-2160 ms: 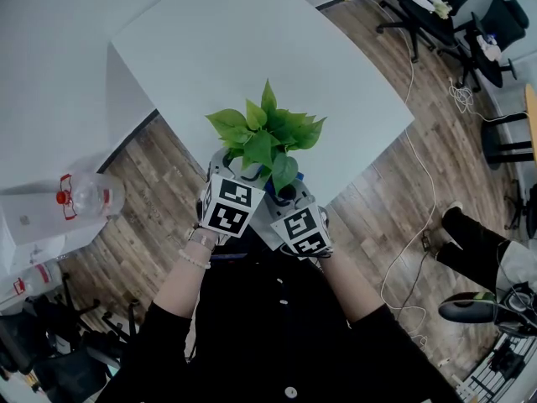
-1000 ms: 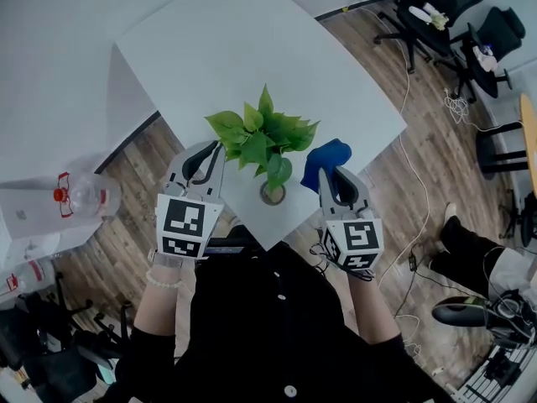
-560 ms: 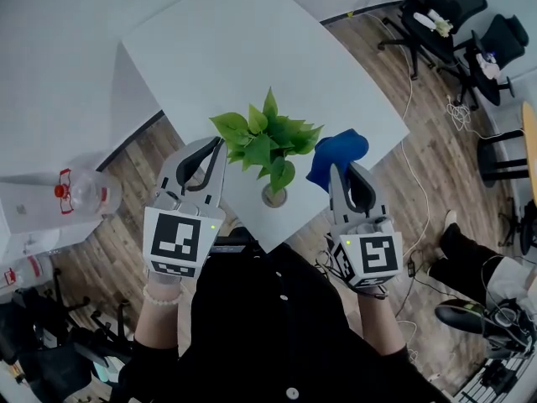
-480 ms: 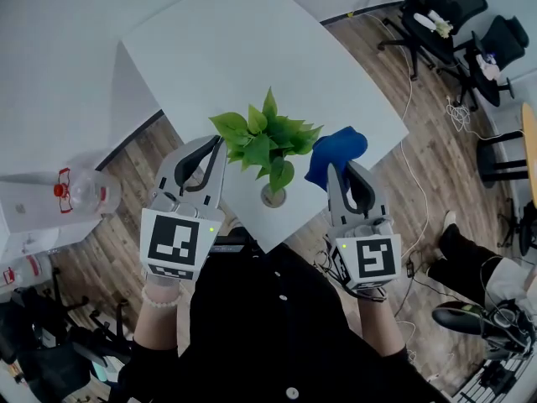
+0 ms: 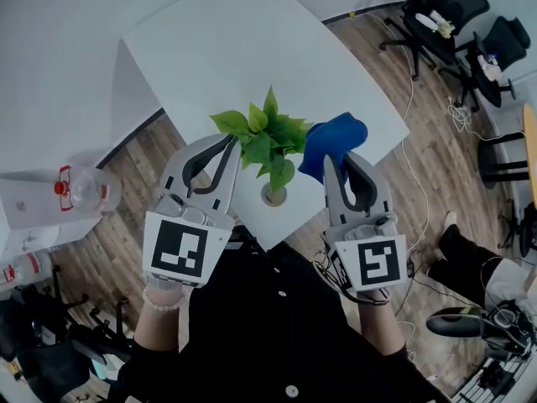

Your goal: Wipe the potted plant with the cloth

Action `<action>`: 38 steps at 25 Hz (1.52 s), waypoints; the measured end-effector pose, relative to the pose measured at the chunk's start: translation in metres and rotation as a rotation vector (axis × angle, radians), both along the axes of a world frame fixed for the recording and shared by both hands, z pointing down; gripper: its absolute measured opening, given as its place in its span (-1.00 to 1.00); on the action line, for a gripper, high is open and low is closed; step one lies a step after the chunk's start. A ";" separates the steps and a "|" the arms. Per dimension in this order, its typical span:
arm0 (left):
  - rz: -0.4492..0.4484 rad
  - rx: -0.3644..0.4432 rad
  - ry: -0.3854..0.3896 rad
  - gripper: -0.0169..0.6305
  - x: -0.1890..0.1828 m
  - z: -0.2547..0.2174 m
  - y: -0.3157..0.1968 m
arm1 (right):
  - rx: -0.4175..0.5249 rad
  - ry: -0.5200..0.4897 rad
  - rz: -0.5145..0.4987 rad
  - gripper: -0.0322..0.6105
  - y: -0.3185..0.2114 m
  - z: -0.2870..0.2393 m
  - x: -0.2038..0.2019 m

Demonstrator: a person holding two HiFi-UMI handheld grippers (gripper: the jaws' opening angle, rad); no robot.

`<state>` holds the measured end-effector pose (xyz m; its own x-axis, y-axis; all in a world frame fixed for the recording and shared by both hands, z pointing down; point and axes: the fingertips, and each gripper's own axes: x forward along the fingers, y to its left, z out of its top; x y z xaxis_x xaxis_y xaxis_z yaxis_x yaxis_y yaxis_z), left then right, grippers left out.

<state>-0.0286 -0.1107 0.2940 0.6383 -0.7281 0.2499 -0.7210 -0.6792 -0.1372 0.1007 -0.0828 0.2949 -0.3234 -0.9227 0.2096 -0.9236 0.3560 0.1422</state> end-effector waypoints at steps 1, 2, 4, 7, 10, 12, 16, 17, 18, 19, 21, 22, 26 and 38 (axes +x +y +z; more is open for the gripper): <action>0.005 -0.001 0.003 -0.88 0.002 0.000 0.000 | 0.001 -0.004 0.003 -0.67 -0.001 0.000 0.000; 0.008 -0.002 0.006 -0.88 0.003 0.000 0.001 | 0.001 -0.007 0.006 -0.67 -0.001 -0.001 0.000; 0.012 -0.004 0.010 -0.88 0.006 0.000 0.001 | 0.000 -0.008 0.007 -0.67 -0.001 -0.001 0.000; 0.021 -0.009 0.016 -0.88 0.007 0.001 0.002 | 0.000 0.005 0.002 -0.67 0.000 -0.001 -0.002; 0.034 -0.019 0.032 -0.88 0.009 0.002 0.003 | -0.001 0.019 -0.004 -0.67 0.002 -0.003 -0.003; 0.039 -0.021 0.029 -0.88 0.009 0.002 0.003 | 0.001 0.023 -0.006 -0.67 0.002 -0.004 -0.004; 0.042 -0.026 0.028 -0.88 0.011 0.004 0.003 | -0.007 -0.002 -0.007 -0.67 0.004 -0.004 -0.004; 0.040 -0.027 0.030 -0.88 0.011 0.005 0.003 | -0.010 -0.012 -0.008 -0.67 0.004 -0.005 -0.004; 0.040 -0.028 0.030 -0.88 0.011 0.005 0.003 | -0.011 -0.018 -0.009 -0.67 0.004 -0.005 -0.004; 0.044 -0.022 0.028 -0.88 0.010 0.005 0.003 | -0.013 -0.020 -0.010 -0.67 0.004 -0.005 -0.005; 0.073 0.011 0.014 -0.88 0.010 0.006 0.002 | -0.018 -0.020 -0.016 -0.67 0.005 -0.005 -0.006; 0.085 0.025 0.011 -0.88 0.010 0.006 0.002 | -0.020 -0.018 -0.019 -0.67 0.005 -0.004 -0.007; 0.047 -0.016 0.031 -0.88 0.006 0.009 0.002 | -0.025 -0.007 -0.033 -0.67 0.007 0.000 -0.011; 0.078 0.012 0.010 -0.88 0.006 0.011 0.002 | -0.046 -0.005 -0.042 -0.67 0.008 0.004 -0.012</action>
<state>-0.0223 -0.1089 0.3050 0.6959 -0.6787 0.2347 -0.6671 -0.7320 -0.1385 0.0883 -0.0750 0.2990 -0.3629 -0.8976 0.2501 -0.9083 0.4006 0.1200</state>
